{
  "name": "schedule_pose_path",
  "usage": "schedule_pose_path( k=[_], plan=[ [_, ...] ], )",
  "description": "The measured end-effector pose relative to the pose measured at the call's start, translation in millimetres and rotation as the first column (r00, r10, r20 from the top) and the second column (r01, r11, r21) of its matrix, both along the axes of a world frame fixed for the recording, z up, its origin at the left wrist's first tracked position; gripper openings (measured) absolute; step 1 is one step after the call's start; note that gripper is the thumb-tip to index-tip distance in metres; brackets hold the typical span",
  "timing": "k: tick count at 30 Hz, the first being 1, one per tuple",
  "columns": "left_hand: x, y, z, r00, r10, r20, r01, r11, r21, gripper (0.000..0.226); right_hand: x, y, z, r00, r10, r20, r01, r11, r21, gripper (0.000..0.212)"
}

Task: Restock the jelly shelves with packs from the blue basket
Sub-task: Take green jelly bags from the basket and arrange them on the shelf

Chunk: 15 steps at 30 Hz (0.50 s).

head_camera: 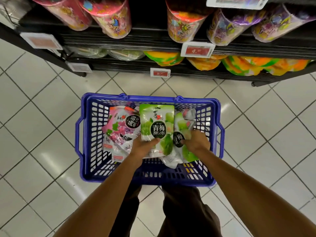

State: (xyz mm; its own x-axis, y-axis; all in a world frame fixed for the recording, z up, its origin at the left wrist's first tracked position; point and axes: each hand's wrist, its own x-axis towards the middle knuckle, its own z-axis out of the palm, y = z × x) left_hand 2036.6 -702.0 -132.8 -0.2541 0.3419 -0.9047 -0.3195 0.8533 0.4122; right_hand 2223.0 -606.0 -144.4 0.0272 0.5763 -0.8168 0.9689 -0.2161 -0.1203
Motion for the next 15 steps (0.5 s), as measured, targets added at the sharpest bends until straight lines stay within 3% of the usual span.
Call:
schedule_pose_path(
  k=[3, 5, 8, 11, 13, 15],
  plan=[
    [-16.7, -11.5, 32.8, 1.000, 0.029, -0.011, -0.029, 1.000, -0.012, 0.020, 1.2, -6.8, 30.2, 0.992, -0.089, -0.092, 0.093, 0.995, 0.042, 0.032],
    [-30.0, -19.6, 64.3, 0.998, 0.060, -0.009, -0.060, 0.998, -0.002, 0.021, 4.3, -12.9, 60.8, 0.925, -0.266, -0.271, 0.282, 0.959, 0.024, 0.027],
    [-50.3, -25.8, 127.2, 0.995, 0.089, 0.047, -0.091, 0.995, 0.051, 0.028, 4.4, -19.9, 124.2, 0.579, -0.619, -0.531, 0.636, 0.750, -0.180, 0.007],
    [-67.7, -20.4, 209.1, 0.993, 0.077, 0.090, -0.086, 0.992, 0.094, 0.038, -5.4, -20.1, 203.7, 0.262, -0.737, -0.623, 0.701, 0.589, -0.402, 0.012],
    [-76.8, -12.9, 268.8, 0.986, 0.064, 0.152, -0.085, 0.987, 0.134, 0.037, -14.8, -14.4, 262.4, 0.143, -0.769, -0.624, 0.681, 0.534, -0.502, 0.013],
    [-84.9, -1.5, 331.9, 0.976, 0.022, 0.218, -0.065, 0.980, 0.189, 0.049, -23.8, -5.1, 322.7, 0.112, -0.757, -0.643, 0.671, 0.535, -0.513, 0.012]
  ],
)
